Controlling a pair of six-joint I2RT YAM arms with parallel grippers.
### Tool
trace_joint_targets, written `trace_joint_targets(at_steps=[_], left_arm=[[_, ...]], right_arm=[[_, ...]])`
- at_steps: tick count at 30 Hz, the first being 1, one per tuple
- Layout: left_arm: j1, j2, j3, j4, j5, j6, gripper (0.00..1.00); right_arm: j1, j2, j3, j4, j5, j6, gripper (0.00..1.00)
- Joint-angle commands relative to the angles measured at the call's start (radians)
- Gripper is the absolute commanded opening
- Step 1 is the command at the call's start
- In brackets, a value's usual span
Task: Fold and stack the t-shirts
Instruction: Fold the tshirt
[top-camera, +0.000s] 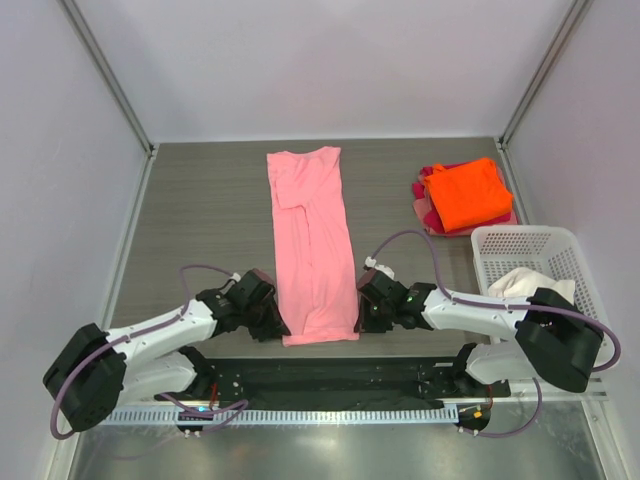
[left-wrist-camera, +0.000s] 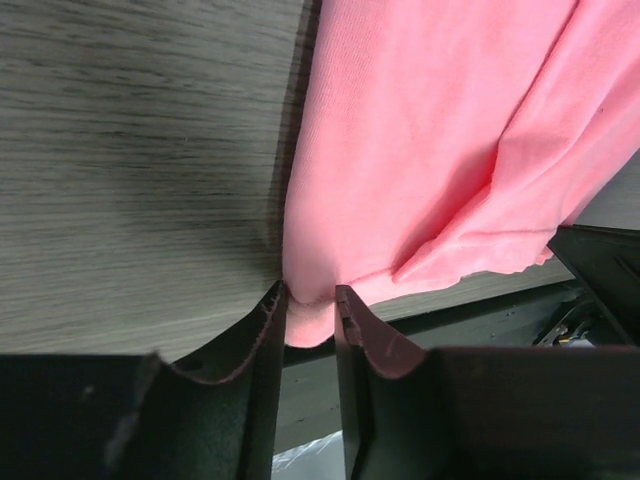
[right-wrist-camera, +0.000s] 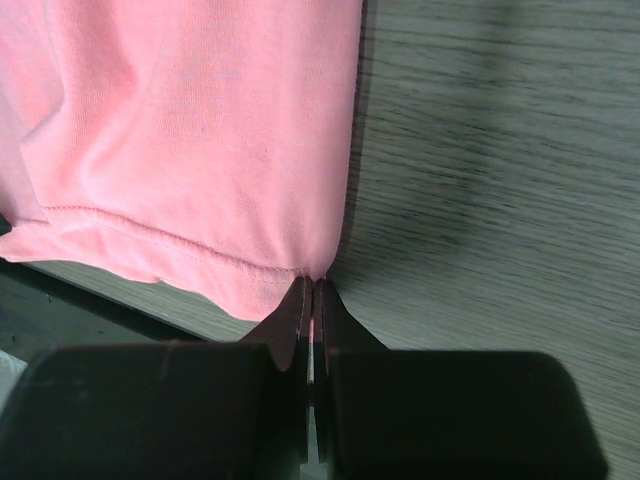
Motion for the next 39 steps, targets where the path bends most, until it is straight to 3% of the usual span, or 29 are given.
trace_joint_targets(at_steps=[1, 4, 6, 7, 14, 20, 25, 30, 39], left_arm=[[-0.003, 0.015, -0.008, 0.061, -0.007, -0.009, 0.26], [-0.003, 0.023, -0.011, 0.065, 0.008, -0.006, 0.22], [-0.005, 0.019, -0.015, 0.067, 0.014, -0.006, 0.11], [-0.005, 0.013, -0.014, 0.065, 0.014, 0.001, 0.0], [0.035, -0.001, 0.127, -0.019, -0.009, 0.078, 0.0], [0.242, 0.045, 0.285, 0.024, 0.08, 0.162, 0.0], [0.385, 0.216, 0.441, 0.025, 0.031, 0.204, 0.0], [0.488, 0.412, 0.561, 0.12, 0.074, 0.184, 0.0], [0.514, 0.633, 0.744, 0.17, 0.023, 0.167, 0.0]], right_arm=[[0.008, 0.007, 0.021, 0.005, 0.009, -0.005, 0.01], [0.008, 0.001, 0.024, 0.002, 0.011, -0.007, 0.01], [0.008, -0.007, 0.025, -0.007, 0.009, -0.007, 0.01], [0.008, -0.01, 0.027, -0.014, 0.017, -0.004, 0.01], [-0.035, -0.021, 0.154, -0.081, 0.073, -0.051, 0.01], [-0.186, 0.043, 0.325, -0.092, 0.038, -0.145, 0.01], [-0.304, 0.238, 0.531, -0.093, 0.009, -0.208, 0.01], [-0.388, 0.414, 0.758, -0.092, -0.069, -0.231, 0.01], [-0.482, 0.672, 1.035, -0.113, -0.109, -0.234, 0.01]])
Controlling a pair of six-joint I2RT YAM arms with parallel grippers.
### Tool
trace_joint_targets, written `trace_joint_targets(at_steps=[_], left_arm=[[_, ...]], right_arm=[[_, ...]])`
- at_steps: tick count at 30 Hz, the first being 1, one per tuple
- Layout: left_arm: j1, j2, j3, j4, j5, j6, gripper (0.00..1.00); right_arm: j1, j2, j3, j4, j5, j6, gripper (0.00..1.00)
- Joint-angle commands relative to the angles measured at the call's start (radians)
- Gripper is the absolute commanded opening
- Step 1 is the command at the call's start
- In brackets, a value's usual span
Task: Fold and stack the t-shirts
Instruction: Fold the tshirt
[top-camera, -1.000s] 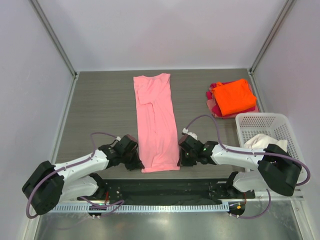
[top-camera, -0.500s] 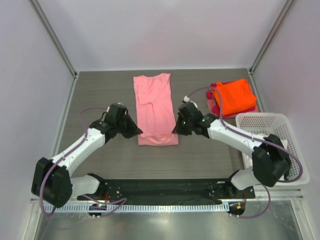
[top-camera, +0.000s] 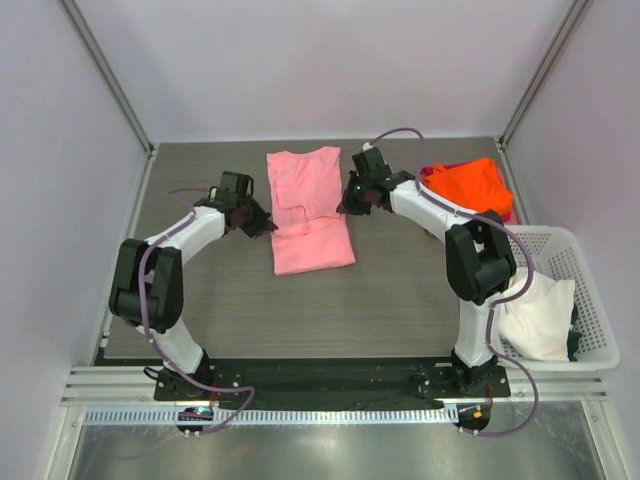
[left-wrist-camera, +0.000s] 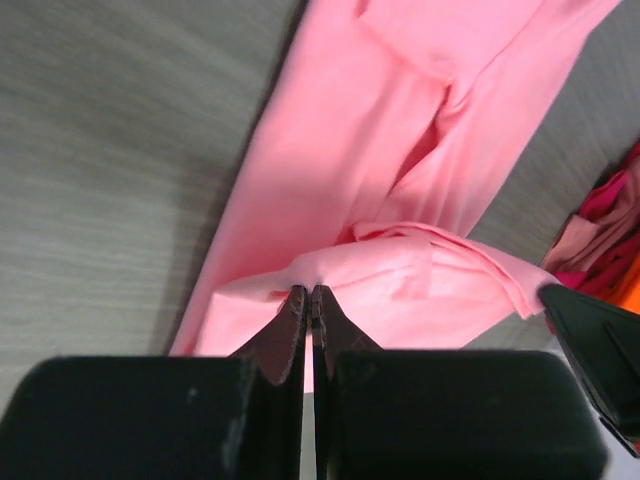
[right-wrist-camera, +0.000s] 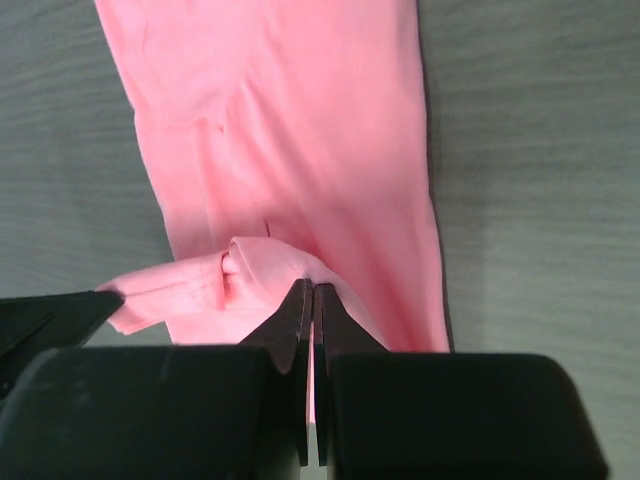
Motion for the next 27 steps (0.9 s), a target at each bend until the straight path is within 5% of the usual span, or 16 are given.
trace_joint_targets(at_steps=[1, 12, 14, 15, 16, 18, 20, 27], left_arm=[[0.005, 0.045, 0.124, 0.064, -0.009, 0.008, 0.0], [0.058, 0.284, 0.319, 0.064, 0.03, -0.011, 0.03], [0.066, 0.304, 0.333, 0.072, 0.055, -0.002, 0.18], [0.066, 0.304, 0.332, 0.069, 0.055, 0.013, 0.36], [0.064, 0.292, 0.315, 0.064, 0.058, 0.019, 0.42], [0.064, 0.229, 0.24, 0.064, 0.034, 0.038, 0.63], [0.063, 0.183, 0.183, 0.063, 0.012, 0.053, 0.72], [-0.02, -0.007, -0.099, 0.077, 0.009, 0.065, 0.71]], right_arm=[[-0.036, 0.056, 0.121, -0.013, -0.042, -0.026, 0.01], [-0.111, 0.235, 0.31, -0.032, -0.109, -0.031, 0.02], [-0.113, 0.281, 0.376, -0.047, -0.139, -0.043, 0.43], [-0.113, 0.285, 0.388, -0.062, -0.139, -0.049, 0.53], [-0.113, 0.277, 0.363, -0.067, -0.145, -0.064, 0.58], [-0.11, 0.208, 0.294, -0.052, -0.119, -0.074, 0.59], [-0.11, 0.113, 0.157, -0.018, -0.091, -0.09, 0.58], [-0.107, -0.093, -0.234, 0.093, -0.155, -0.116, 0.5]])
